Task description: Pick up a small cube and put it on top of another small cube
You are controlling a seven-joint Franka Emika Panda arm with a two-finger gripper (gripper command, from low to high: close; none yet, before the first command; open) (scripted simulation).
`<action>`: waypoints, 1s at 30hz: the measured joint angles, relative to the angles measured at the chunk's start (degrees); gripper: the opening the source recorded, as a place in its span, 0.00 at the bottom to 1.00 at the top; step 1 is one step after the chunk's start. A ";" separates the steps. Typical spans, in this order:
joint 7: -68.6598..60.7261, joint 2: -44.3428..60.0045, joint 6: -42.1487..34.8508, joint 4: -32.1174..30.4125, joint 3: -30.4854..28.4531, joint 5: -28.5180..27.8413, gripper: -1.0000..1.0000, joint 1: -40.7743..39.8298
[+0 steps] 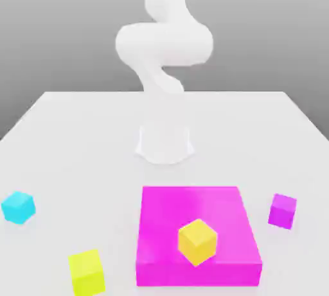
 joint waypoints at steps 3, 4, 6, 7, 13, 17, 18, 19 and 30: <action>-5.35 6.51 2.21 -0.76 -3.58 1.83 0.50 2.14; -7.12 8.60 2.91 -1.01 -4.66 2.50 0.50 2.74; -10.77 12.79 4.28 -1.48 -6.50 4.03 0.50 3.56; -12.57 14.87 4.97 -1.72 -7.53 4.75 0.50 4.10; -23.53 27.43 9.05 -3.14 -12.42 9.35 0.50 6.09; -30.62 35.76 11.79 -4.09 -14.22 12.11 0.50 5.91; -32.27 37.81 12.50 -4.34 -14.47 12.63 0.50 5.62; -33.84 39.84 13.22 -4.59 -14.64 13.04 0.50 5.22; -45.66 60.91 24.01 -6.03 -13.79 13.69 0.50 0.19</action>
